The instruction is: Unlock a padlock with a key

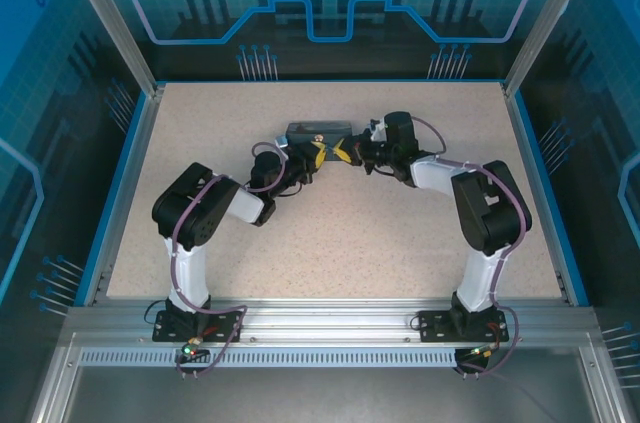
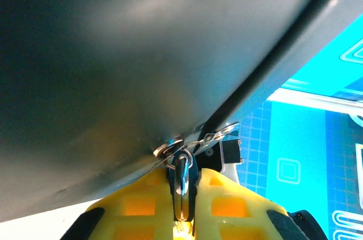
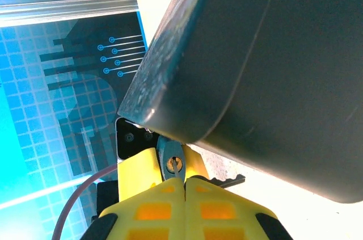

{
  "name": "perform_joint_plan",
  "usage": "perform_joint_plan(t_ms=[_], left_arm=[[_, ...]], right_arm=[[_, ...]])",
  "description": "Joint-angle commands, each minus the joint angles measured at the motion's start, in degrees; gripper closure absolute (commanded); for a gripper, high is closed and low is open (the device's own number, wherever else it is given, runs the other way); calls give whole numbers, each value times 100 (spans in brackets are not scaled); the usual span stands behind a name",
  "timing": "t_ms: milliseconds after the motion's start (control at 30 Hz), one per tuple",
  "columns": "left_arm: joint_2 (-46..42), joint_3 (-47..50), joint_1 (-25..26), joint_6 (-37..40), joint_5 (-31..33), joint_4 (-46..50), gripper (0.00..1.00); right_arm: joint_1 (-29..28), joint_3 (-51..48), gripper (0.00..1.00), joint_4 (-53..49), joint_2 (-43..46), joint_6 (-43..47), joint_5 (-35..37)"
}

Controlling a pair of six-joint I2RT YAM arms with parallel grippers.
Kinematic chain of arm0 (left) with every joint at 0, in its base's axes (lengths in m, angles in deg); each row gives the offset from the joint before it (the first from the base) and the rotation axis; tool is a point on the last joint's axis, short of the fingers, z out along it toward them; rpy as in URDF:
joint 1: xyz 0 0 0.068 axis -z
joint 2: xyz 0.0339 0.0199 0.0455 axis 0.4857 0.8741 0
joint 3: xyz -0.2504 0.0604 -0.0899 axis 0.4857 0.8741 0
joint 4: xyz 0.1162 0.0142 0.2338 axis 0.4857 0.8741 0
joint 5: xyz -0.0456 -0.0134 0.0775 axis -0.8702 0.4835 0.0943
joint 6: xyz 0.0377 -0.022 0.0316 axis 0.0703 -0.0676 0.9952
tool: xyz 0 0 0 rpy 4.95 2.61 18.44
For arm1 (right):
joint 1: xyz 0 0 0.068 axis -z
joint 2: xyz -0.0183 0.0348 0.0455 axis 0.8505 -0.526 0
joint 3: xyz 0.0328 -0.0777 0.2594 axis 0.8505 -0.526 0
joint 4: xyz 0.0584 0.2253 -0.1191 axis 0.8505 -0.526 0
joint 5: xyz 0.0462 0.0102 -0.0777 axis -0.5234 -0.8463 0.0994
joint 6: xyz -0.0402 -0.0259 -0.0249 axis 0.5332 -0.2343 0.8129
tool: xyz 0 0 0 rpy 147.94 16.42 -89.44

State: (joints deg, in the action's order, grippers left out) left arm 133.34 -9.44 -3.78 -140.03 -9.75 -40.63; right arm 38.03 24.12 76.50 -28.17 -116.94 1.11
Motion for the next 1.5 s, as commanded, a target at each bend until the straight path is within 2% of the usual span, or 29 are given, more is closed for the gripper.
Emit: perform_joint_plan(t_ms=[0, 167, 400, 533, 733, 1000, 1133, 1300, 1467], left_arm=[[-93, -136, 465, 149, -1192, -605, 100], [-110, -86, 435, 138, -1246, -691, 100], [-216, -22, 346, 211, -1338, -633, 100], [-190, -66, 340, 214, -1372, -615, 100], [-163, -97, 330, 254, -1455, -555, 100], [-178, -57, 285, 317, -1586, -578, 100], [-172, -57, 266, 314, -1642, -641, 100], [-69, -57, 265, 272, -1619, -840, 100], [-88, -84, 267, 237, -1640, -913, 100]], right_arm=[[-122, 298, 100, 249, -218, 252, -266], [36, 432, 100, 5, -266, 689, -671], [403, 706, 100, -853, -306, 1475, -1104], [451, 847, 100, -1104, -368, 1628, -1290], [472, 1246, 100, -2079, -418, 2274, -1345], [544, 1782, 100, -3378, -511, 3438, -1048], [585, 1659, 100, -3186, -653, 3307, -1161], [454, 1056, 100, -1684, -759, 1927, -1478], [296, 761, 100, -757, -851, 1197, -1536]])
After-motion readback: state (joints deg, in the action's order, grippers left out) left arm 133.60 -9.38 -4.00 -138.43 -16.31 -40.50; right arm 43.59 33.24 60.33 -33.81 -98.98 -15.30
